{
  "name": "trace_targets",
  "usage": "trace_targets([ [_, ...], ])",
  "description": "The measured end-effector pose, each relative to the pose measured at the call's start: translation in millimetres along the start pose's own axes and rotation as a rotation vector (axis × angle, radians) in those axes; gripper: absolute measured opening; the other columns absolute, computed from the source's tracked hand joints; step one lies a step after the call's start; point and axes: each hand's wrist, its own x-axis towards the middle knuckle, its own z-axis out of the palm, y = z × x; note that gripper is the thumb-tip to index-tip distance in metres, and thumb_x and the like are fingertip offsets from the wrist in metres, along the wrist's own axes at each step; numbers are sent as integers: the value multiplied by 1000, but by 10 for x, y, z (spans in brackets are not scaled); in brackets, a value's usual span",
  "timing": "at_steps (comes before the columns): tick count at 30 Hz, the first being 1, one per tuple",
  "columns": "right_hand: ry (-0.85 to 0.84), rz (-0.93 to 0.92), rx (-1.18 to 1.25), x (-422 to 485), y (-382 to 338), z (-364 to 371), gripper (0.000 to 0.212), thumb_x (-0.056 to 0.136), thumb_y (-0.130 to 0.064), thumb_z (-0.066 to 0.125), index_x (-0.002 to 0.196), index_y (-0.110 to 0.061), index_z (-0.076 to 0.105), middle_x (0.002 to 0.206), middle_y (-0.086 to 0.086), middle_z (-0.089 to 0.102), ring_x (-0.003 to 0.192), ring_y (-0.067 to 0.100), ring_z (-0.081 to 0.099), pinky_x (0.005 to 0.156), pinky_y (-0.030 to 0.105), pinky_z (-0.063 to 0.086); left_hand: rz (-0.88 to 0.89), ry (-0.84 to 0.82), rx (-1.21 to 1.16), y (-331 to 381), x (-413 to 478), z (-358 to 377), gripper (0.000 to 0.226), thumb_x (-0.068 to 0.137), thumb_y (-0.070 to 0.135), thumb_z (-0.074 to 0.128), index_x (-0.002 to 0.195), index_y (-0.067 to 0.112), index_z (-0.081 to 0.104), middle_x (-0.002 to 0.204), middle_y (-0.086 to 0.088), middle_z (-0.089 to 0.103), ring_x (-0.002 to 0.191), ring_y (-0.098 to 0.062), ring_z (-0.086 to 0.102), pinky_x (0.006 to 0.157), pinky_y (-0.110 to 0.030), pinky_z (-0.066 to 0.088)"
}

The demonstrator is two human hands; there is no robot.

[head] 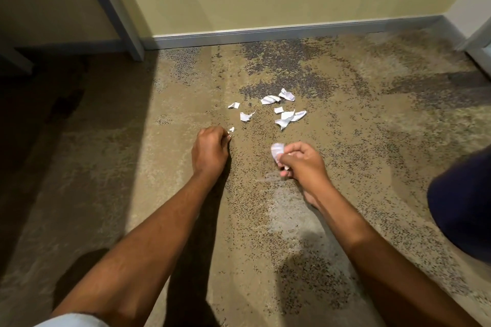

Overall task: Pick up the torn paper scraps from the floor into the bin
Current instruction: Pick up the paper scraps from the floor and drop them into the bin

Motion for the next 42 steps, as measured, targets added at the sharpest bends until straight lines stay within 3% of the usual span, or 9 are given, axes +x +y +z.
trace_targets([
  [5, -23, 97, 395, 250, -182, -154, 46, 94, 11, 40, 131, -5, 63, 109, 19, 66, 80, 25, 69, 61, 32, 56, 61, 4, -53, -15, 60, 33, 19, 99, 5, 67, 116, 11, 72, 110, -7, 76, 100, -26, 68, 83, -41, 59],
  [9, -22, 29, 353, 508, -394, -141, 27, 103, -16, 54, 124, -3, 64, 93, 8, 67, 67, 17, 62, 50, 28, 48, 64, -169, -4, 44, 193, 68, 64, 93, 1, 69, 152, 15, 48, 131, -10, 63, 118, -28, 60, 98, -44, 56],
  [11, 12, -59, 113, 633, -493, -54, 40, 101, -45, 68, 125, -14, 62, 94, -2, 65, 66, 10, 57, 48, 23, 43, 88, -232, 53, 64, 268, 105, 65, 95, 6, 68, 155, 19, 45, 131, -10, 60, 120, -27, 56, 100, -44, 54],
  [15, 108, -291, -697, 861, -521, 145, 76, 83, -61, 83, 144, -31, 48, 131, -7, 58, 103, 13, 63, 92, 36, 50, 134, -127, 68, 45, 309, 210, 28, 102, 16, 64, 129, 19, 67, 115, -5, 64, 106, -24, 59, 87, -40, 57],
  [20, 220, -479, -1203, 1030, -311, 234, 51, 102, -50, 66, 137, -15, 52, 111, 1, 67, 85, 17, 56, 60, 24, 35, 143, -63, 61, 60, 304, 294, 8, 100, 17, 63, 108, 14, 64, 105, -3, 61, 97, -19, 56, 79, -36, 56],
  [24, 250, -617, -1178, 1037, -206, 171, 26, 109, -38, 56, 119, -14, 59, 97, 0, 66, 76, 15, 57, 62, 28, 40, 87, -68, 26, 100, 361, 289, 12, 96, 5, 63, 99, 16, 59, 101, 0, 59, 95, -17, 55, 80, -34, 55],
  [33, 339, -182, -88, 957, -222, -274, 11, 100, -16, 68, 94, -22, 62, 91, 10, 78, 64, 13, 64, 59, 34, 53, 119, -97, -195, 371, 599, 391, 16, 100, 4, 65, 92, 15, 57, 114, 1, 53, 104, -11, 54, 93, -26, 51],
  [39, 268, -371, -521, 1097, -394, -346, 30, 102, -33, 71, 130, -29, 63, 134, -6, 67, 99, 4, 63, 81, 24, 51, 142, -97, -70, 441, 670, 572, 6, 101, 5, 60, 100, 10, 62, 109, -4, 58, 98, -19, 59, 84, -40, 60],
  [42, 201, -380, -899, 1155, -429, -265, 53, 91, -54, 77, 133, -28, 57, 119, -8, 64, 100, 13, 58, 73, 24, 40, 103, -94, -114, 429, 672, 544, 14, 100, 1, 56, 102, 14, 58, 108, -2, 61, 98, -17, 58, 84, -34, 56],
])
